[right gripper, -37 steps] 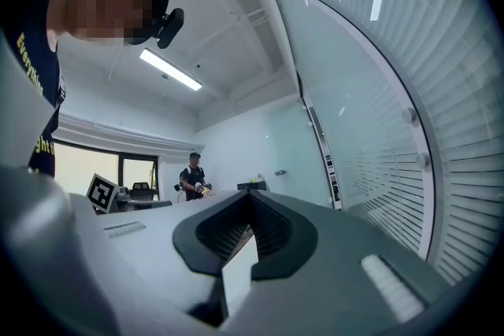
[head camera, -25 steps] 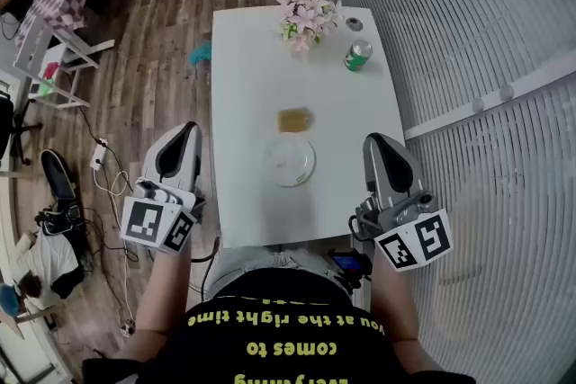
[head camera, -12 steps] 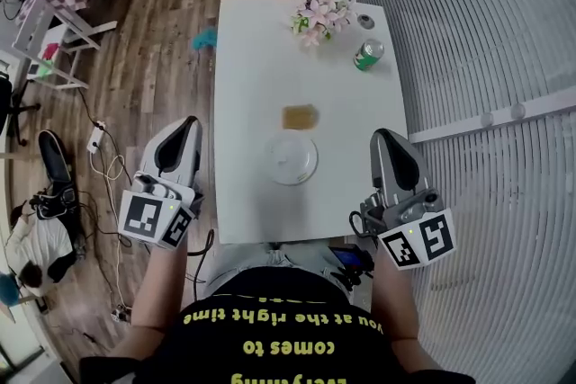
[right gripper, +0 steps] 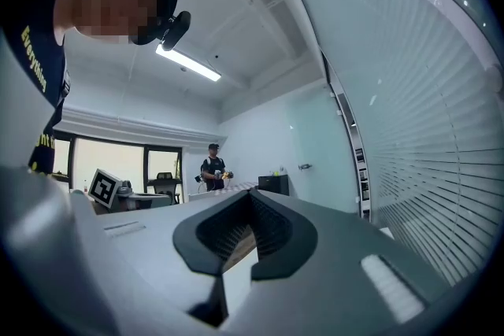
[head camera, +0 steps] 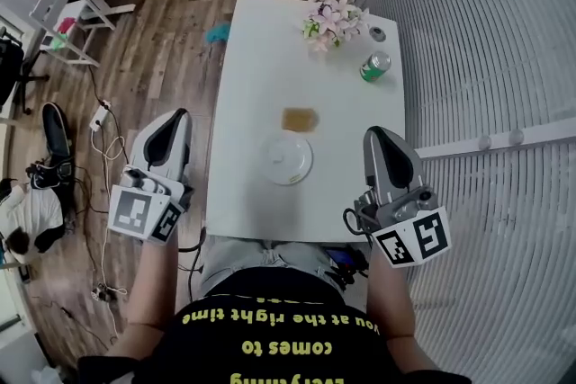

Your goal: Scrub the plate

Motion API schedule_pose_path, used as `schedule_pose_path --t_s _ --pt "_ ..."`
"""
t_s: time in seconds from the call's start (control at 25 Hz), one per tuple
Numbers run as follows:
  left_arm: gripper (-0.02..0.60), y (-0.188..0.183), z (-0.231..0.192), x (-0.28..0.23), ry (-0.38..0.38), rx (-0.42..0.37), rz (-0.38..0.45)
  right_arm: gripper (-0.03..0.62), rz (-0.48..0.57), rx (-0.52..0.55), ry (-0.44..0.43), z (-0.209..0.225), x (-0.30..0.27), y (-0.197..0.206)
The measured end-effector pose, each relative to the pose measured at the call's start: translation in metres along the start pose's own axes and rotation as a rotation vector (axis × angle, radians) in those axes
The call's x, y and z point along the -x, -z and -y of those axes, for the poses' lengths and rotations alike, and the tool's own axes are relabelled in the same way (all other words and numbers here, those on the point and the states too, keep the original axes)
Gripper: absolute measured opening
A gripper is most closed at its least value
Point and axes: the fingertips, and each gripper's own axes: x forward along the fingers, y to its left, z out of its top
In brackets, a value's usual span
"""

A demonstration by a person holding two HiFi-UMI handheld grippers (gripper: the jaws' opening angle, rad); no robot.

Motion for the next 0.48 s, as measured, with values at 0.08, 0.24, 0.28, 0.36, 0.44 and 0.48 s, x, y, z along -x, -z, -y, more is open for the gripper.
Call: schedule_pose_path --t_s 0.08,0.24,0.28,0.36,0.44,0.48 --pt "0.005 0.001 0.005 0.003 -0.006 0.002 0.004 0.006 0.005 -0.003 -0.008 0.000 0.001 0.000" --pt "0.005 0.006 0.019 0.008 -0.006 -0.005 0.007 0.006 0.014 0.003 -0.010 -0.002 0.005 0.002" --pt "0.005 0.008 0.022 0.008 -0.010 -0.010 0.008 0.006 0.016 0.005 -0.011 -0.002 0.007 0.002" --pt "0.005 0.010 0.024 0.008 -0.026 -0.014 0.009 0.006 0.016 0.002 -0.010 0.001 0.008 0.004" --pt "0.005 0.011 0.025 0.007 -0.036 -0.004 0.010 0.006 0.011 -0.006 -0.013 0.003 0.008 0.006" --pt "0.005 0.011 0.027 0.007 -0.033 -0.001 0.010 0.006 0.008 -0.006 -0.016 0.003 0.008 0.006"
